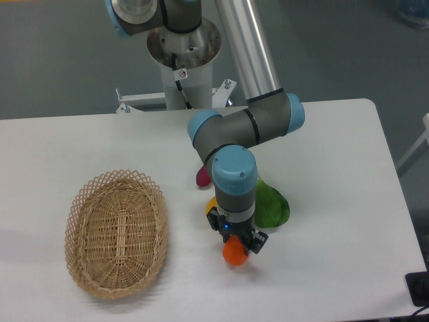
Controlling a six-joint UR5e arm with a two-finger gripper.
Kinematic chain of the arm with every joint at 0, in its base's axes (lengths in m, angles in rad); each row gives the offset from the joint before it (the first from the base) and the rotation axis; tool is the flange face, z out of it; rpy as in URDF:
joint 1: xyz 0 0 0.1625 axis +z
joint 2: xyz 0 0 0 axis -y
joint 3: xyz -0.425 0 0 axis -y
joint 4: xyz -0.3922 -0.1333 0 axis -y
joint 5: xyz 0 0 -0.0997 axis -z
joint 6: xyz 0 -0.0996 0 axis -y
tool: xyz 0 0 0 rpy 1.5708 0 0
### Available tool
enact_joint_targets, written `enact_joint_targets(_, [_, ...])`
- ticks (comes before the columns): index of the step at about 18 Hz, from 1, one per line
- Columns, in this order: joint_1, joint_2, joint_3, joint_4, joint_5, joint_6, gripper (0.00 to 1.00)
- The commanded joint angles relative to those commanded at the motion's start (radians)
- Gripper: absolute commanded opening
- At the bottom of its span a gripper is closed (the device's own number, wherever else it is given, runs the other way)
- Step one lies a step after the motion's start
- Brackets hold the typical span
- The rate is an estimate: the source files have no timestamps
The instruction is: Place the orange on the table
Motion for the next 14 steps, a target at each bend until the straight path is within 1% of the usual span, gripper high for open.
enact_joint_targets(3, [0.000, 0.000, 0.003, 0.000, 0.000, 0.003, 0.88])
enact_joint_targets(6, [0.000, 0.009, 0.008, 0.000, 0.000, 0.002, 0.93])
enact_joint_targets(8, [0.000, 0.014, 0.015, 0.000, 0.000, 0.000, 0.99])
enact_joint_targets(10, [0.000, 0.020, 0.037, -0.005, -0.002, -0.005, 1.00])
enact_joint_targets(14, [0.000, 0.064, 0.051, -0.015, -0.009, -0.008, 1.00])
